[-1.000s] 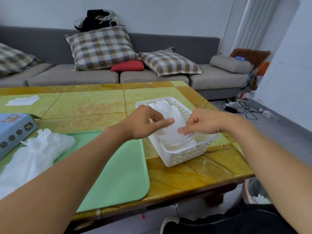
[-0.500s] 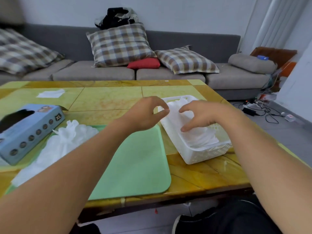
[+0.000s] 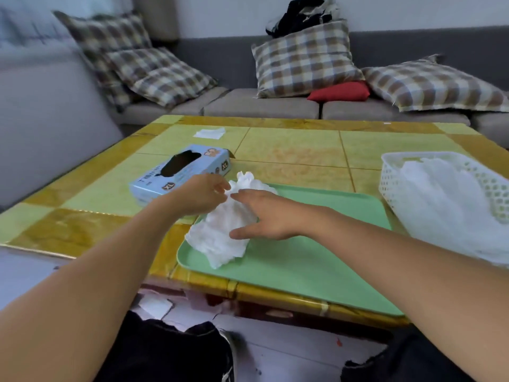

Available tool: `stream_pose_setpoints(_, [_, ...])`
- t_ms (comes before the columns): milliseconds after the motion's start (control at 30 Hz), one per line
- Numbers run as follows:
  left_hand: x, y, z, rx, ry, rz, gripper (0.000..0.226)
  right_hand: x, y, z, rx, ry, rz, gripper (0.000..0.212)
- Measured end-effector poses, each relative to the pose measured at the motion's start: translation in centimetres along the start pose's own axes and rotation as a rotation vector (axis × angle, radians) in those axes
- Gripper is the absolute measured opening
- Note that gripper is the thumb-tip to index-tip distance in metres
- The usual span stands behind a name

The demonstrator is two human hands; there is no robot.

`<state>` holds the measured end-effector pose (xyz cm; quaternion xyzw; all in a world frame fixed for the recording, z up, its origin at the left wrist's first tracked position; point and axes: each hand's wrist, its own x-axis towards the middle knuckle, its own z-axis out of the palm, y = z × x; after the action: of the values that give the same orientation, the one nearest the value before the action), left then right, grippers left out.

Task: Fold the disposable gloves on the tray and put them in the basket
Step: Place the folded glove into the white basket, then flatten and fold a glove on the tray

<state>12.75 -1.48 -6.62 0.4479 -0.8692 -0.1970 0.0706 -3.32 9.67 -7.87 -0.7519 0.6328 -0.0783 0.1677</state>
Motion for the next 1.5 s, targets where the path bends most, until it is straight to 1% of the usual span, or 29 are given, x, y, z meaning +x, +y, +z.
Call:
stream_pose_setpoints(100, [-0.4,-0.6,0.0,0.056,-0.105,-0.023,0.043,1.9,-0.1,2.0,0.035,0.006,0.000,0.079])
stream_pose_setpoints(200, [-0.2,-0.8,0.2,0.028,-0.153,-0.044,0.054,2.5,0.4,3.0,-0.058,-0.017,0.006,0.066])
stream_pose_setpoints(300, [0.0,-0.8,0.5,-0.057,-0.139,-0.093,0.062,1.8,1.1,2.2,-0.007,0.069,0.012,0.046])
stream_pose_setpoints(400, [0.2,-0.9,0.5,-0.068,-0.148,-0.088,0.061,1.0,2.1,1.8,0.076,0.165,-0.002,0.031])
stream_pose_setpoints(500, [0.3,-1.6,0.5,-0.078,-0.174,-0.077,0.053,0.5,3.1,1.2,0.219,0.237,0.012,0.021])
stream_pose_setpoints(533, [0.3,-1.9,0.5,-0.074,-0.182,-0.078,0.053,0.5,3.5,1.0,0.251,0.247,0.021,0.019])
stream_pose_setpoints(667, [-0.1,-2.3,0.5,-0.021,-0.238,-0.053,0.080,-0.3,4.4,0.4,0.347,0.187,0.029,0.020])
stream_pose_setpoints(767, [-0.5,-1.9,0.7,0.070,-0.263,0.010,0.101,-1.0,4.6,0.0,0.525,0.193,0.058,0.019])
stream_pose_setpoints(833, [-0.3,-1.7,1.1,0.145,-0.256,0.037,0.105,-1.3,4.8,-0.6,0.737,0.196,0.110,0.019])
stream_pose_setpoints(933, [0.0,-1.4,1.4,0.182,-0.227,0.030,0.106,-2.0,5.3,-1.2,1.054,0.119,0.185,0.019])
stream_pose_setpoints(1000, [0.2,-1.3,1.5,0.185,-0.220,0.016,0.105,-2.7,5.5,-1.5,1.172,0.081,0.224,0.021])
stream_pose_setpoints(1067, [0.5,-1.3,1.6,0.192,-0.206,-0.004,0.100,-3.2,5.8,-1.9,1.268,0.078,0.236,0.027])
stream_pose_setpoints(1167, [0.7,-1.1,1.7,0.196,-0.189,-0.039,0.086,-3.8,5.9,-2.5,1.440,0.117,0.246,0.029])
stream_pose_setpoints(1233, [0.7,-0.9,1.4,0.203,-0.187,-0.066,0.075,-4.0,6.1,-2.8,1.615,0.126,0.279,0.028])
stream_pose_setpoints(1300, [0.6,-0.7,1.0,0.221,-0.186,-0.110,0.064,-4.1,6.5,-3.0,1.748,0.116,0.311,0.034])
stream_pose_setpoints(1367, [0.5,-0.5,0.5,0.212,-0.212,-0.160,0.058,-4.2,7.1,-3.1,1.811,0.112,0.351,0.046])
stream_pose_setpoints(1400, [0.3,-0.6,0.2,0.191,-0.226,-0.189,0.055,-4.2,7.4,-3.1,1.857,0.111,0.364,0.061])
stream_pose_setpoints(1433, [0.3,-0.4,-0.2,0.180,-0.227,-0.214,0.051,-4.2,7.8,-3.2,1.891,0.118,0.368,0.083])
stream_pose_setpoints(1467, [0.4,-0.2,-0.6,0.183,-0.203,-0.228,0.051,-4.3,8.0,-3.4,1.907,0.122,0.354,0.098])
stream_pose_setpoints(1500, [0.6,0.0,-1.0,0.179,-0.148,-0.232,0.054,-4.5,7.9,-3.7,1.893,0.132,0.338,0.104])
